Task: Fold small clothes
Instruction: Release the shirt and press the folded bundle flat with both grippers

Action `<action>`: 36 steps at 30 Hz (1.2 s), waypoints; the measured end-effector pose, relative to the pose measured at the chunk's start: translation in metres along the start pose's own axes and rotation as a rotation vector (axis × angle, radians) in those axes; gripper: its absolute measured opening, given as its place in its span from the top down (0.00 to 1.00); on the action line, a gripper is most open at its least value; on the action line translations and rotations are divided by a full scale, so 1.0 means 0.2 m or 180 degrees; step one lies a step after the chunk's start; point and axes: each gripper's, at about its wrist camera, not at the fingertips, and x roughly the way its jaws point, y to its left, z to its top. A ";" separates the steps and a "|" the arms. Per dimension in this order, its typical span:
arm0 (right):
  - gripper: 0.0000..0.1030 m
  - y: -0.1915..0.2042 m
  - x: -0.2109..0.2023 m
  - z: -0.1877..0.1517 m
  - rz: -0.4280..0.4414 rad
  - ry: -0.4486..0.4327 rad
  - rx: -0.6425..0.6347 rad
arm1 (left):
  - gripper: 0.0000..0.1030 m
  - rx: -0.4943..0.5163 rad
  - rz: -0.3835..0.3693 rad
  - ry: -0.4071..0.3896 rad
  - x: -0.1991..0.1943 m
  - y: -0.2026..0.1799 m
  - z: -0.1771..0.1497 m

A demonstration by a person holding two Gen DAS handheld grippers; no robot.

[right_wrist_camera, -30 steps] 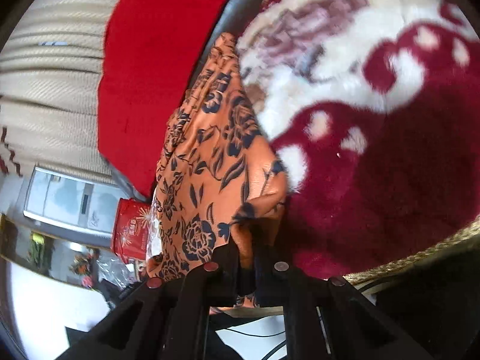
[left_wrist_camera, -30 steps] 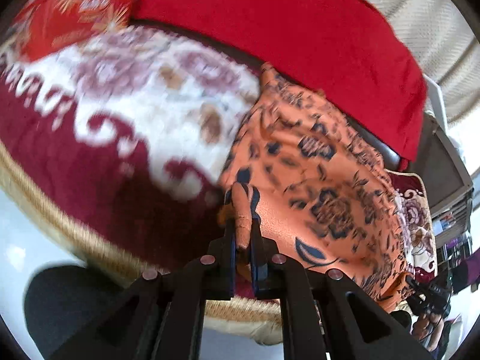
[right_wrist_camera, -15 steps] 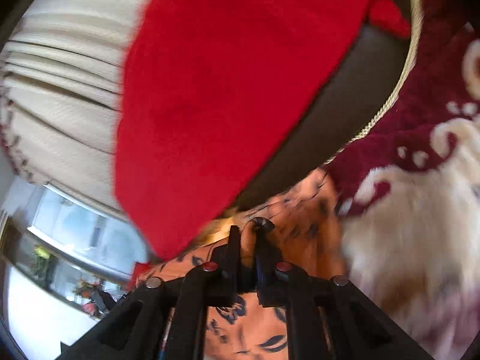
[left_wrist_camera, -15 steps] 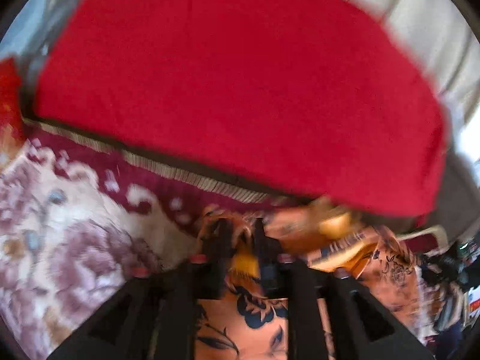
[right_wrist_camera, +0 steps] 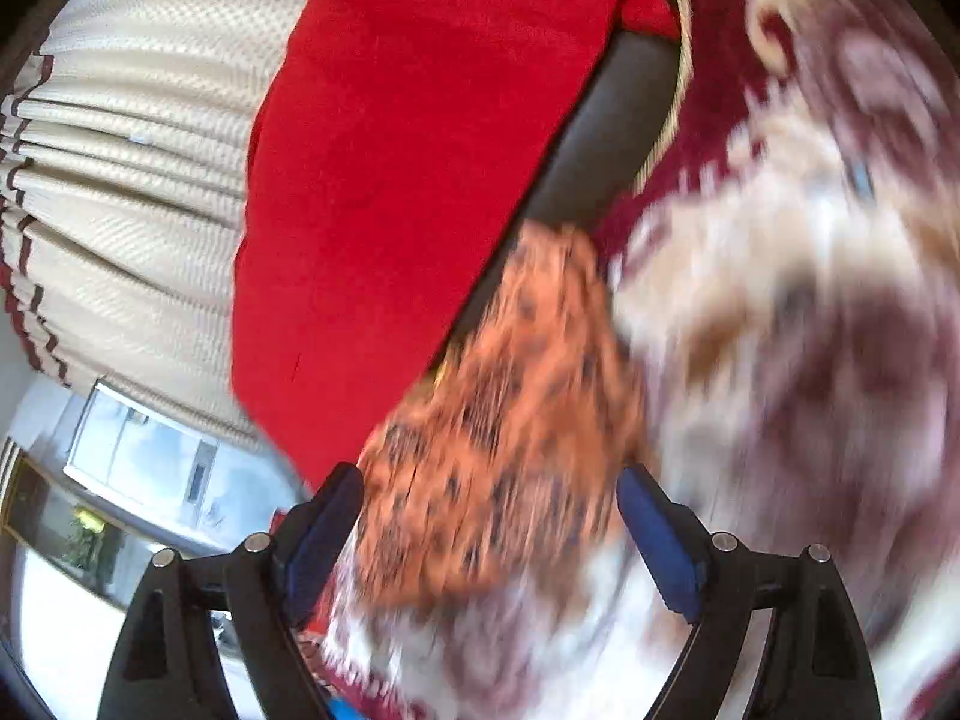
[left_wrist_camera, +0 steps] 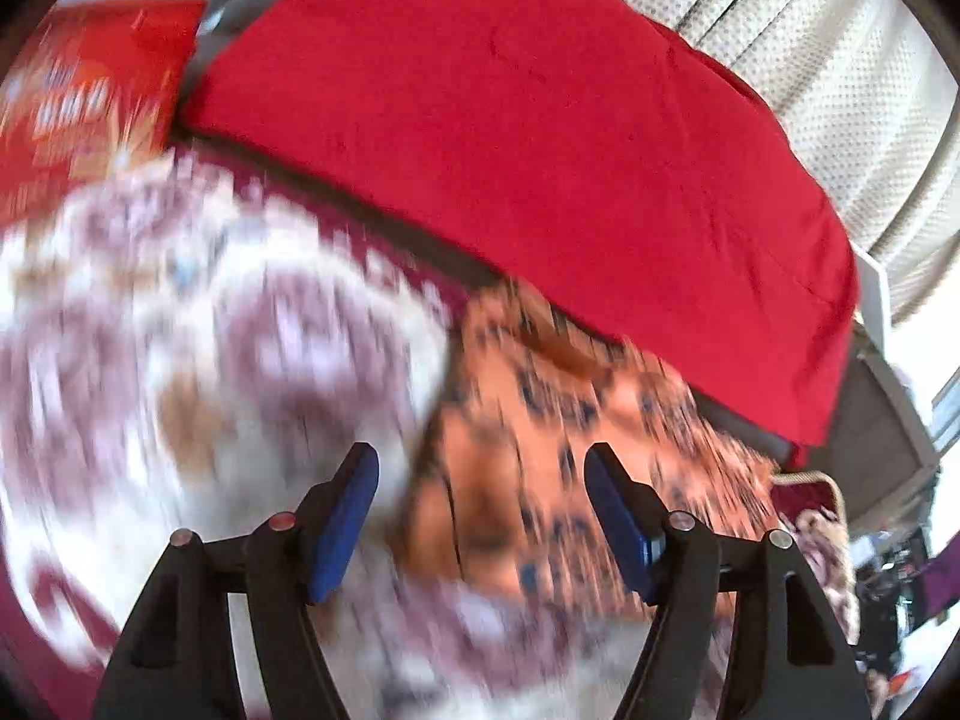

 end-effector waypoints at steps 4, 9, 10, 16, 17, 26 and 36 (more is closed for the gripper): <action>0.13 0.00 0.13 -0.21 0.0067 0.0073 0.0183 | 0.30 -0.0276 -0.0073 0.0388 0.15 0.01 -0.18; 0.15 0.00 0.37 -0.20 -0.0332 0.0079 0.0353 | 0.30 -0.0433 0.0036 0.0428 0.30 0.04 -0.14; 0.15 -0.01 0.40 -0.18 -0.0359 0.0051 0.0394 | 0.30 -0.0462 0.0055 0.0405 0.30 0.03 -0.14; 0.25 0.04 0.49 -0.08 -0.0486 -0.0156 0.0579 | 0.67 -0.0513 0.0227 0.0322 0.39 0.03 -0.03; 0.43 0.04 0.52 -0.06 -0.0505 -0.0172 0.0610 | 0.77 -0.0536 0.0196 0.0337 0.39 0.03 -0.03; 0.91 0.06 0.60 0.00 -0.0781 -0.0108 0.0417 | 0.86 -0.0179 0.0322 0.0179 0.28 -0.13 0.09; 0.92 0.59 0.16 0.00 -0.0421 -0.0354 -0.0271 | 0.86 0.0222 -0.0030 -0.0381 -0.39 -0.38 0.03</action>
